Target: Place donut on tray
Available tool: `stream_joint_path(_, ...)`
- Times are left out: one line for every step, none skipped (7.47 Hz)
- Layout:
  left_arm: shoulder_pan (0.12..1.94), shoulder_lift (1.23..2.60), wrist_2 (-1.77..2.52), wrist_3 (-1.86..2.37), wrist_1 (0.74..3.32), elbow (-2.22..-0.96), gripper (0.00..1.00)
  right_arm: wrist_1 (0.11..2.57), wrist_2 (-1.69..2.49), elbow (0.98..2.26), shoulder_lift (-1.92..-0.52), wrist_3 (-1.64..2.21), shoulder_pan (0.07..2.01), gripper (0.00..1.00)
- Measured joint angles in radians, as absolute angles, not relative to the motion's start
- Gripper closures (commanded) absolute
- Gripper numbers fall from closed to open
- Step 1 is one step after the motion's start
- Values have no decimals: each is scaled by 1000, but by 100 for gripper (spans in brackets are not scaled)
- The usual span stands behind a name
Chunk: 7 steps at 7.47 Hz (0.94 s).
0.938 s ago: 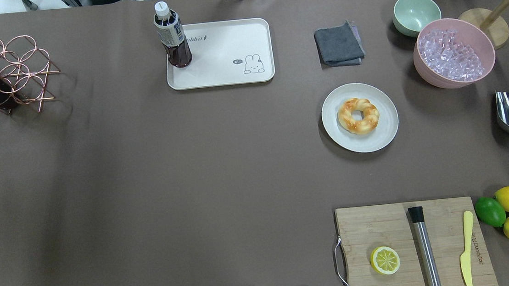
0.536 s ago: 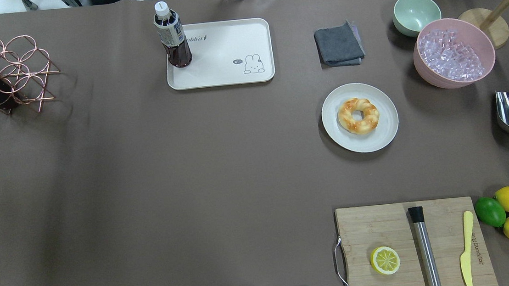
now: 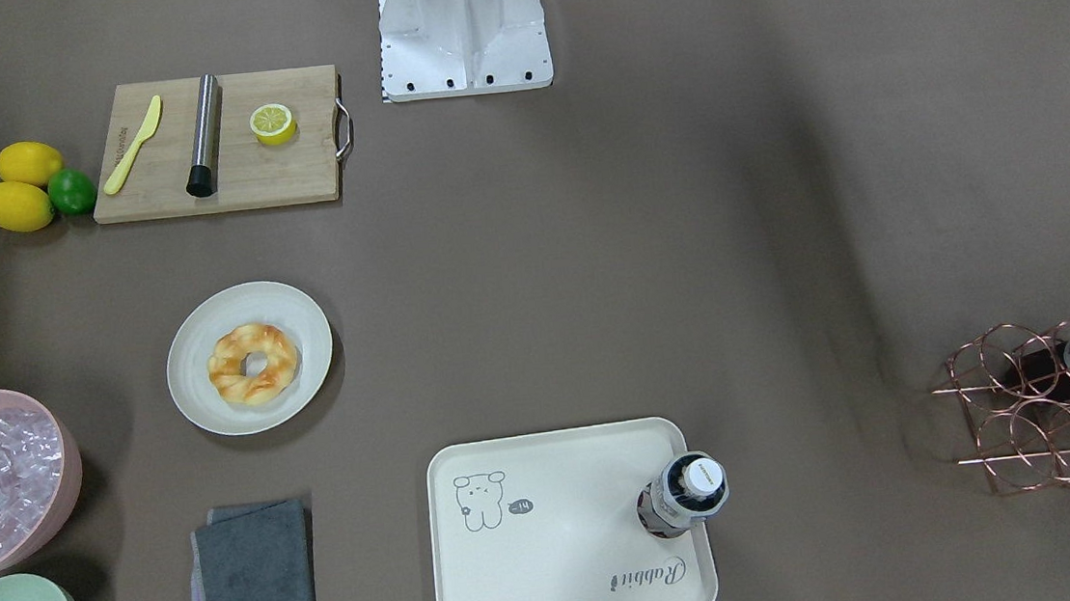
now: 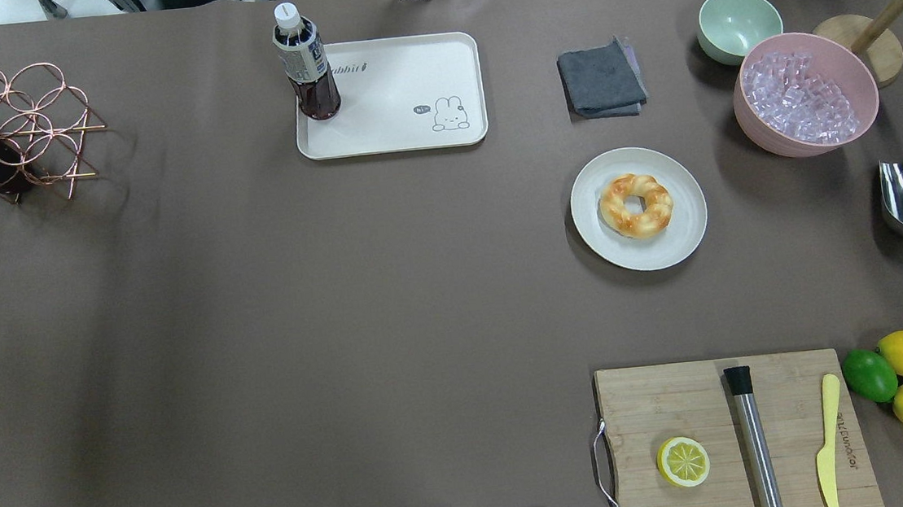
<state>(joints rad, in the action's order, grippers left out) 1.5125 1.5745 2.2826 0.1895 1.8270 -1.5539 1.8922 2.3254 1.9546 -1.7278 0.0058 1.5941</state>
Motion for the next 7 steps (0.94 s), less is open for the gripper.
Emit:
stream_joint_path(1513, 1575, 2283, 190, 1827, -1554, 1, 1891, 2331, 1974, -1703, 132, 1546, 0)
stream_joint_path(1512, 1575, 2283, 190, 1827, -1555, 1, 1888, 2336, 1990, -1671, 268, 1488, 0)
stream_joint_path(1513, 1575, 2283, 190, 1827, -1555, 1, 1866, 2337, 1997, -1639, 400, 1424, 0)
stream_joint_path(1513, 1575, 2283, 190, 1827, -1555, 1, 1788, 2332, 1994, -1620, 564, 1345, 0)
stream_joint_path(1512, 1575, 2283, 190, 1827, -1555, 1, 1668, 2314, 1970, -1599, 728, 1270, 0)
stream_joint_path(1512, 1575, 2283, 190, 1827, -1554, 1, 1555, 2297, 1926, -1569, 843, 1211, 0)
stream_joint_path(1512, 1575, 2283, 190, 1827, -1555, 1, 1489, 2288, 1890, -1532, 906, 1168, 0)
